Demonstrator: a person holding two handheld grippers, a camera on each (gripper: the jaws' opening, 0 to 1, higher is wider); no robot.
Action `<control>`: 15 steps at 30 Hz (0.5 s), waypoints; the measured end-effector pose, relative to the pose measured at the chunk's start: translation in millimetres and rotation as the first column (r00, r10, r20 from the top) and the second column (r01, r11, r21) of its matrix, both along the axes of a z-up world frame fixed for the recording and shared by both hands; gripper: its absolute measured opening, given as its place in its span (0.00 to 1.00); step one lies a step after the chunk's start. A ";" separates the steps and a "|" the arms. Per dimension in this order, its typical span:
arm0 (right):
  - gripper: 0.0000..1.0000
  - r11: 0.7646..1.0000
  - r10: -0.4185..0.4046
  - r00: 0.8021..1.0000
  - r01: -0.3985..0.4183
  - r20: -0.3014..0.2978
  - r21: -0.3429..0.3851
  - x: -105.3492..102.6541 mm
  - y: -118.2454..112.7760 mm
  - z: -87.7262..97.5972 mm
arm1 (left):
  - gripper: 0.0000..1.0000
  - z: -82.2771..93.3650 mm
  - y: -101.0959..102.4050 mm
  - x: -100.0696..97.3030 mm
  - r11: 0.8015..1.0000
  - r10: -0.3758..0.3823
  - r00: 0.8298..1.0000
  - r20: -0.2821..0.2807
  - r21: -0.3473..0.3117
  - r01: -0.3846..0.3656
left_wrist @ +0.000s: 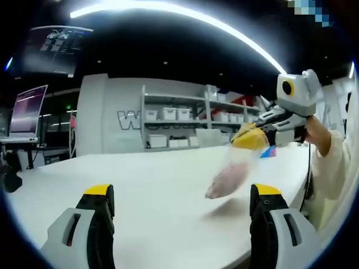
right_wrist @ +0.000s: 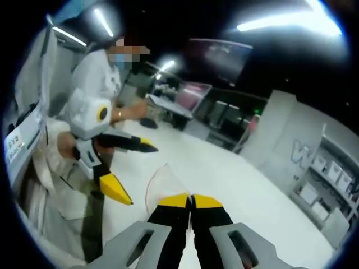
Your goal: Open the resealable bag by pulling the two sides of the seal apart until the entire bag opening is separated and visibly accessible.
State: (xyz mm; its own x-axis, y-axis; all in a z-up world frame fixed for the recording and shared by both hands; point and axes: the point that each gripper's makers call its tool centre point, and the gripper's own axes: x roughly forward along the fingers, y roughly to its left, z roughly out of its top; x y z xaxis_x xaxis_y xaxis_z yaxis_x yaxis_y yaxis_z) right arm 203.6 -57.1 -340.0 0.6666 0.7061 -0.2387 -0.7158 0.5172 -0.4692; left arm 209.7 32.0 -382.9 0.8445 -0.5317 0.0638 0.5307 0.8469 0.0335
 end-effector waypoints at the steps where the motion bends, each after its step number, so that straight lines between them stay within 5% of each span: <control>1: 0.00 1.000 0.004 1.000 -0.004 0.003 0.002 -0.6 0.7 1.4 | 1.00 -0.2 0.3 0.0 1.000 0.000 1.000 0.000 0.001 0.000; 15: 0.00 1.000 0.015 1.000 -0.015 0.019 -0.017 1.5 4.1 7.8 | 1.00 -0.2 1.9 0.3 1.000 0.005 1.000 0.002 0.006 -0.005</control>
